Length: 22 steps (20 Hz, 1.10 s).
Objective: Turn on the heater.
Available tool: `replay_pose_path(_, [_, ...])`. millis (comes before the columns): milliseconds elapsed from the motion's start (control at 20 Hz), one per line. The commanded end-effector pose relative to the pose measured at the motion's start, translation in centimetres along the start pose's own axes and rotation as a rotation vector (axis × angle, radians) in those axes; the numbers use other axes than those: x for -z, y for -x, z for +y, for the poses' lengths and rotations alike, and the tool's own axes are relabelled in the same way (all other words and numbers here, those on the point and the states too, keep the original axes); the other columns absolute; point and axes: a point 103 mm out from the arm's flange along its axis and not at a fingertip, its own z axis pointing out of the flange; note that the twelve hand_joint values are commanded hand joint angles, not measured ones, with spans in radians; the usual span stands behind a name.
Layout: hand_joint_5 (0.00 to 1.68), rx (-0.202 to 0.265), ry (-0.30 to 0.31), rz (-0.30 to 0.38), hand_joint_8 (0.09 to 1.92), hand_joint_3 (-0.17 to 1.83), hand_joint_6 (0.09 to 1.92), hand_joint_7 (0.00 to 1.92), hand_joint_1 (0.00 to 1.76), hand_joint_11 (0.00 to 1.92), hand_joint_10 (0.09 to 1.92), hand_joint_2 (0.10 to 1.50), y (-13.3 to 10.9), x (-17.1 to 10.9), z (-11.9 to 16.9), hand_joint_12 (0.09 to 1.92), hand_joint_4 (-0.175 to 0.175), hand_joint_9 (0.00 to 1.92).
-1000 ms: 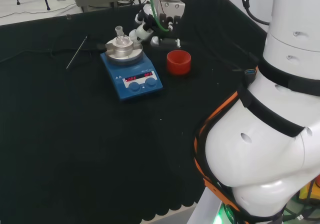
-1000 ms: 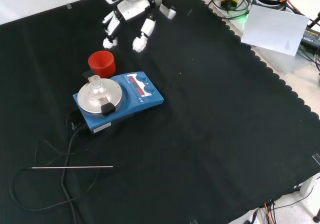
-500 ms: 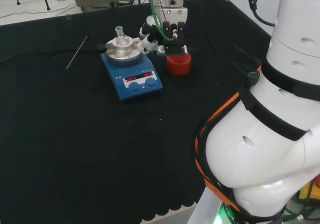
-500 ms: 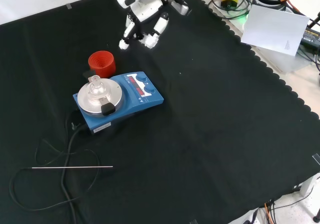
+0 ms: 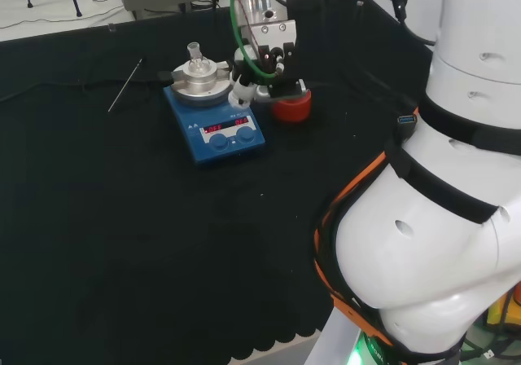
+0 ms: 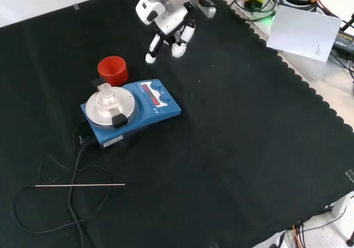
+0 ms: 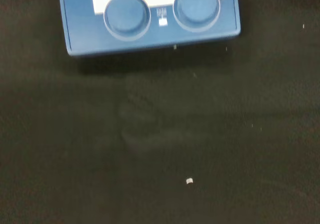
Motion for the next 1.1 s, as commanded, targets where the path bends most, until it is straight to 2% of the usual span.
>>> replay_pose_path(50, [0.37,0.013,-0.067,-0.082,1.48,-0.17,0.09,1.68,1.11,1.84,1.36,1.22,-1.0,-1.0,-0.1,1.55,-0.055,1.82])
replay_pose_path(200, [0.35,0.023,-0.105,-0.109,1.51,-0.17,0.09,1.71,1.35,1.78,1.38,1.24,-1.5,-1.6,0.0,1.43,-0.06,1.81])
replay_pose_path(350, [0.34,0.031,-0.135,-0.116,1.53,-0.17,0.09,1.72,1.43,1.73,1.4,1.26,-1.5,-2.1,0.4,1.41,-0.061,1.81])
replay_pose_path(500, [0.31,0.031,-0.165,-0.129,1.54,-0.17,0.09,1.73,1.46,1.72,1.41,1.26,-1.3,-2.4,0.9,1.42,-0.061,1.81])
replay_pose_path(650, [0.29,0.034,-0.195,-0.147,1.55,-0.17,0.09,1.74,1.47,1.71,1.42,1.26,-2.2,-2.7,1.1,1.43,-0.058,1.81])
replay_pose_path(1100, [0.25,0.05,-0.236,-0.171,1.55,-0.17,0.09,1.75,1.48,1.71,1.43,1.27,-3.6,-3.8,2.3,1.44,-0.049,1.81])
